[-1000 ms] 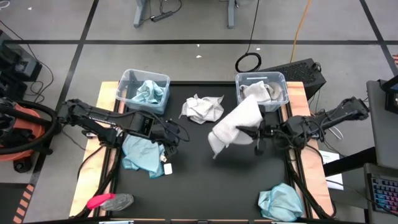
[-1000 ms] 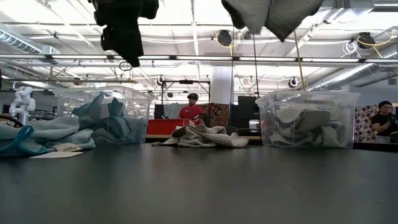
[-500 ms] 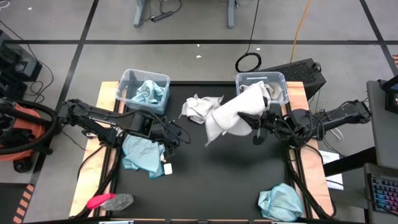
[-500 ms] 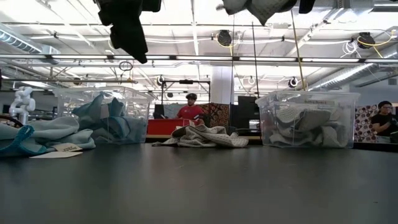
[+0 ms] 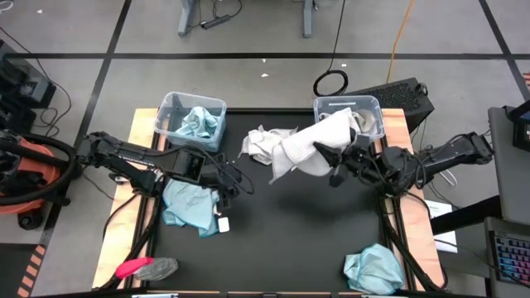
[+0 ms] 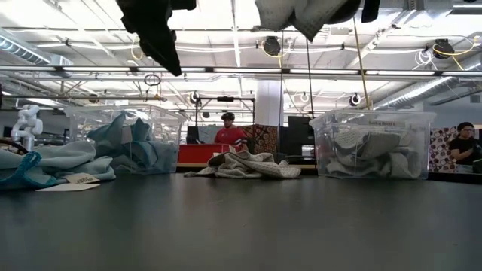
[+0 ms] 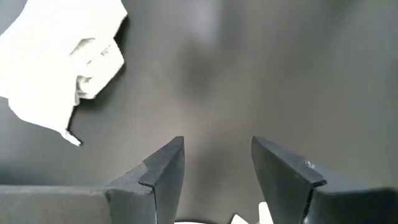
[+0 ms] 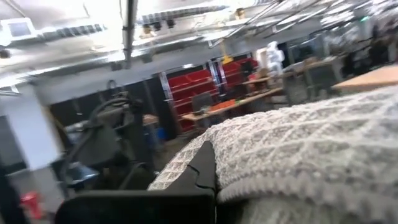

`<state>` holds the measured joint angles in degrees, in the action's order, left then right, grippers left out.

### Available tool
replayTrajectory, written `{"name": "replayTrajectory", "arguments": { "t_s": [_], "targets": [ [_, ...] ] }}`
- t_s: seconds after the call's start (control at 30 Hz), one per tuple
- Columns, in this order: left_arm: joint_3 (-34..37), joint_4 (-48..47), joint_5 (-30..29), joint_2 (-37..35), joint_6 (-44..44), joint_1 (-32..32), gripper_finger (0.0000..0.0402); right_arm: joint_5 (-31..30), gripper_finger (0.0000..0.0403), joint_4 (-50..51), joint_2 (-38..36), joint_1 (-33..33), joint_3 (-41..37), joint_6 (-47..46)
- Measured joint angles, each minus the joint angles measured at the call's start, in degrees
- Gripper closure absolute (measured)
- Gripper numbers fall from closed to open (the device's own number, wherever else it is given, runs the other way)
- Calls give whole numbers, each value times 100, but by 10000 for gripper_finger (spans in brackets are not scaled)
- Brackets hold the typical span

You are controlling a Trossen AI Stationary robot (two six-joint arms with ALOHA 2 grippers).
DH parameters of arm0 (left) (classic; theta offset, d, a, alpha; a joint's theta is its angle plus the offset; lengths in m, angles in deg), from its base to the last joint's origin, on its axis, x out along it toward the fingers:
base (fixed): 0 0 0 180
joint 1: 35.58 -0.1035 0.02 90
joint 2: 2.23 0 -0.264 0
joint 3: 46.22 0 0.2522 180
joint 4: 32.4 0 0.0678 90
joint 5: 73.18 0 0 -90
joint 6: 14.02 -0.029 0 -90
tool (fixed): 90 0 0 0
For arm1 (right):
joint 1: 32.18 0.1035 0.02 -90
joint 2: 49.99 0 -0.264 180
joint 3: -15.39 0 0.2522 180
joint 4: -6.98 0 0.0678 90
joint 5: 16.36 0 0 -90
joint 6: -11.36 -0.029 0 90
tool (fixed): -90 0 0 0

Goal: Sort microfiber towel by color & place in baskets
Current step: Put the gray microfiber towel into the right transparent bin

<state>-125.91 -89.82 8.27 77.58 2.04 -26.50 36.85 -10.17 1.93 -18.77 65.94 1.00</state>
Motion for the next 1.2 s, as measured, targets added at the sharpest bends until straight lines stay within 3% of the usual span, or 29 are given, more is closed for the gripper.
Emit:
{"name": "replayTrajectory", "arguments": {
  "t_s": [0.23,0.43,0.8,1.2],
  "targets": [
    [-2,269,-137,0,10,0,209,-113,403,430,178,-225,396,479],
    [-2,457,-263,0,159,0,209,-872,403,1566,317,-273,937,878],
    [-2,481,-392,0,311,-130,209,-1436,403,2508,310,-758,1345,1862],
    [-4,593,-387,0,312,-388,209,-1446,403,2790,208,-1668,1347,2697]
  ]
}}
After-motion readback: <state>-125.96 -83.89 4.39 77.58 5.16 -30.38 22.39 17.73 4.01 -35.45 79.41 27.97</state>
